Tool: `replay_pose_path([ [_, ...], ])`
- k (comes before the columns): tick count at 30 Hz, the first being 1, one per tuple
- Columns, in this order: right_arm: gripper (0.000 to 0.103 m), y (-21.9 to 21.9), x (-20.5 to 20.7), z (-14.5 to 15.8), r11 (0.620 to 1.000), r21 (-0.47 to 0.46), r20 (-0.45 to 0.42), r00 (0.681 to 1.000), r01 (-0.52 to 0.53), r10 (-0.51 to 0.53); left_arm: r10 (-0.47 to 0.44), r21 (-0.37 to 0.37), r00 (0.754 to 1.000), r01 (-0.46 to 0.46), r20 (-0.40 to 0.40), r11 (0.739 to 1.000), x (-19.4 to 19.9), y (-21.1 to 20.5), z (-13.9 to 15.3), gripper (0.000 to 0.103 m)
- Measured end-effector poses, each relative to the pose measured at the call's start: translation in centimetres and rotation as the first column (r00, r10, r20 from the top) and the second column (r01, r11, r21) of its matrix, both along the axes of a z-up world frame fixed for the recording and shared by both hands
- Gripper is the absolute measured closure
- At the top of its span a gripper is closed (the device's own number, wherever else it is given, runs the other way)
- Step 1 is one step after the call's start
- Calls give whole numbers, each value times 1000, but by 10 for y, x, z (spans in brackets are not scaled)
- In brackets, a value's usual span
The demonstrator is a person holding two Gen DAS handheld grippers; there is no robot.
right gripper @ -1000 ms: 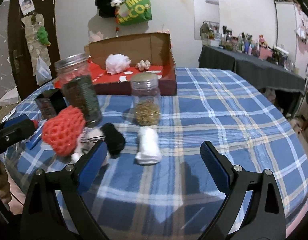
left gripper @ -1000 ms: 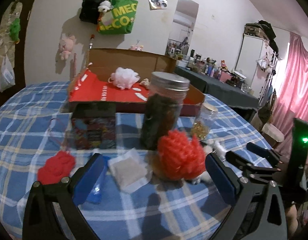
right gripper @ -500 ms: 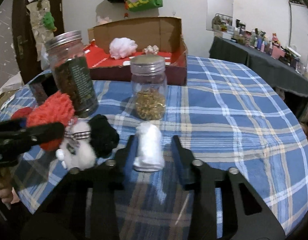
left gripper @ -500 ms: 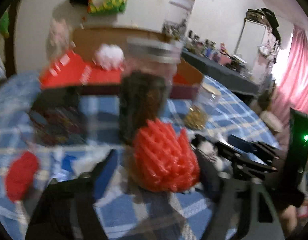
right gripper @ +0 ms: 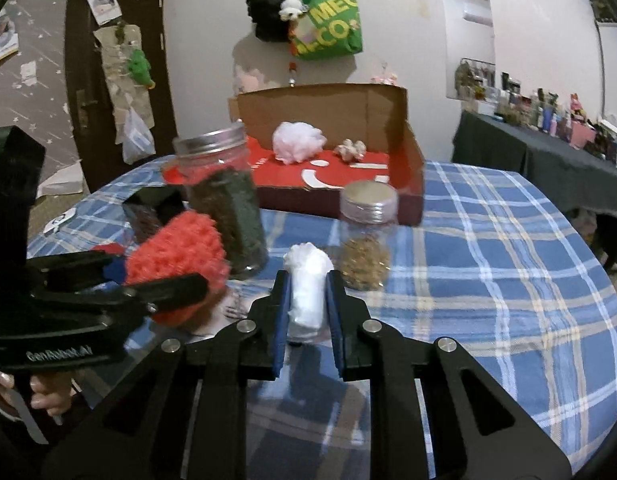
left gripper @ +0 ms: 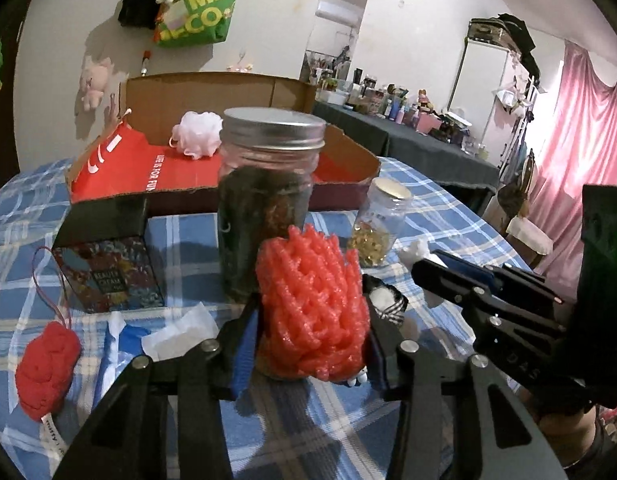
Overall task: Organize soft objects
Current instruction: 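Carry the red mesh net and white sock into the box with both tools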
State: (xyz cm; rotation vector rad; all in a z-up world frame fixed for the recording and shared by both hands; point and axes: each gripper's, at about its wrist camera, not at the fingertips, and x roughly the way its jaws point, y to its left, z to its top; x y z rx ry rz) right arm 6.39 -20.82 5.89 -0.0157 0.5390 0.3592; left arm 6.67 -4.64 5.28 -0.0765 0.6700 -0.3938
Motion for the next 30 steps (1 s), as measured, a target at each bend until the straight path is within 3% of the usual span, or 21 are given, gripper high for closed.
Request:
replay_pose_path([
  [14, 86, -3, 2, -4, 1000, 18, -25, 1000, -6, 6, 13, -2, 1000, -13, 9, 1000, -4, 12, 6, 55],
  [30, 86, -33, 8, -6, 995, 25, -97, 991, 99, -96, 130, -8, 988, -131, -85, 991, -14, 101, 15, 55],
])
